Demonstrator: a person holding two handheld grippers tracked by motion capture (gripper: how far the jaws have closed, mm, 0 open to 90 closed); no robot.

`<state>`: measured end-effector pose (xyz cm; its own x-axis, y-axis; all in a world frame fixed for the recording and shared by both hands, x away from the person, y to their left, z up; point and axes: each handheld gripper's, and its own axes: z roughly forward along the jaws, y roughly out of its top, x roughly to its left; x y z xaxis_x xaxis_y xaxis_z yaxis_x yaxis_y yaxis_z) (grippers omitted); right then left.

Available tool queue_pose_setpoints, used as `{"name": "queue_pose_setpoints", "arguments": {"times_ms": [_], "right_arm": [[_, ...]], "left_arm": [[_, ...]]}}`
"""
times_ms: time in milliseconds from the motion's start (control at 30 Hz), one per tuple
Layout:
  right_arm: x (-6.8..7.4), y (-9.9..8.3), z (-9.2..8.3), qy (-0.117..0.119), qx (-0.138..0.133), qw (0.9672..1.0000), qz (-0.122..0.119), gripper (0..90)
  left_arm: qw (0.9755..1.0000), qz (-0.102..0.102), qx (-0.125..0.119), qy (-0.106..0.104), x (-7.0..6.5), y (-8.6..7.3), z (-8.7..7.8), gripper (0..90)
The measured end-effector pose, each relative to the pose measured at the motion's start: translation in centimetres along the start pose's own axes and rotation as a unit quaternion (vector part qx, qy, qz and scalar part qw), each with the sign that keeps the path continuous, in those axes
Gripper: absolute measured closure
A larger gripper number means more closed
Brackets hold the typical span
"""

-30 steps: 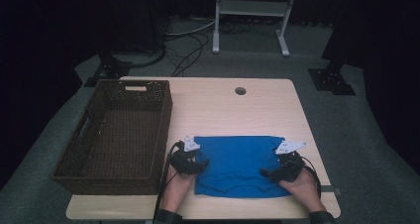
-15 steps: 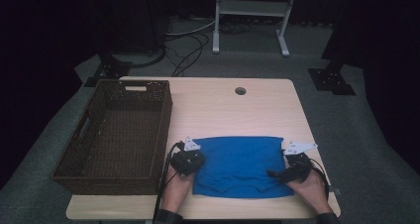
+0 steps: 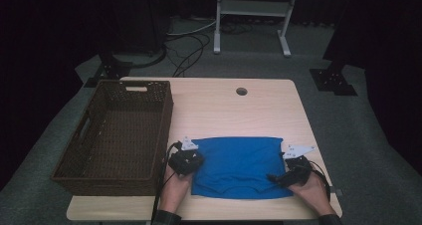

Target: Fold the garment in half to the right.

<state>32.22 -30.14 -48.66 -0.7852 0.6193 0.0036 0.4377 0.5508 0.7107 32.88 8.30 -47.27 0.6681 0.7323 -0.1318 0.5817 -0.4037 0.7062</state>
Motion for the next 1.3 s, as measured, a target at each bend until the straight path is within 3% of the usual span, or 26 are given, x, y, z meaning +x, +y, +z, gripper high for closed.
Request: {"name": "queue_pose_setpoints", "arguments": {"times_ms": [233, 333, 533, 1000, 1300], "right_arm": [[0.0, -0.1, 0.0, 0.002, -0.002, 1.0, -0.004, 0.0], [0.1, -0.1, 0.0, 0.004, -0.003, 1.0, -0.006, 0.0], [0.4, 0.1, 0.2, 0.008, -0.003, 0.9999, -0.008, 0.0], [2.2, 1.1, 1.1, 0.02, 0.0, 0.9995, -0.022, 0.0], [3.8, 1.7, 1.8, 0.03, 0.002, 0.9991, -0.031, 0.0]], "left_arm": [[0.9998, -0.008, -0.013, -0.016, -0.1, 0.0, -0.3, 83.3], [0.9983, -0.013, -0.039, -0.042, -0.3, 0.2, -1.1, 83.4], [0.9949, -0.002, -0.066, -0.077, -0.6, 0.7, -2.0, 83.5], [0.9893, 0.024, -0.097, -0.106, -1.6, 2.2, -3.9, 83.6], [0.9827, 0.047, -0.107, -0.143, -2.8, 3.9, -3.9, 83.6]]}}
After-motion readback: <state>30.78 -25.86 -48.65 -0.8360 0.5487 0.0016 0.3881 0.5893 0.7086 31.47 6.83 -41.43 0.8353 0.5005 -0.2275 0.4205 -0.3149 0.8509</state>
